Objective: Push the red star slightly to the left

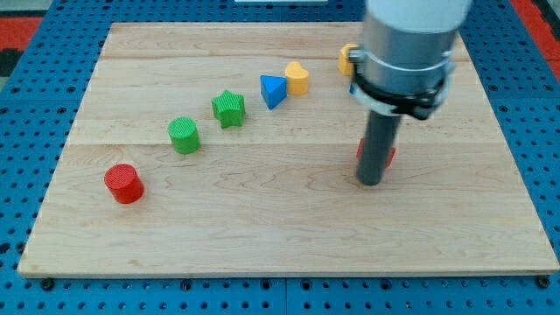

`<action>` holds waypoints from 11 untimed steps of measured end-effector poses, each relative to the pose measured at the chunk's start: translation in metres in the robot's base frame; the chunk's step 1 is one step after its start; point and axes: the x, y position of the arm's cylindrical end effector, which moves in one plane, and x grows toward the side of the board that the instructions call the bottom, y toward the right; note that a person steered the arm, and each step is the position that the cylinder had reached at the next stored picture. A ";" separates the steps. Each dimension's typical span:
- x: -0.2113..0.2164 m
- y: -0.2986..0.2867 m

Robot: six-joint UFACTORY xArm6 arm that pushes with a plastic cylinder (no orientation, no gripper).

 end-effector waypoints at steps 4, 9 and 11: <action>-0.091 0.046; 0.063 -0.349; -0.002 -0.271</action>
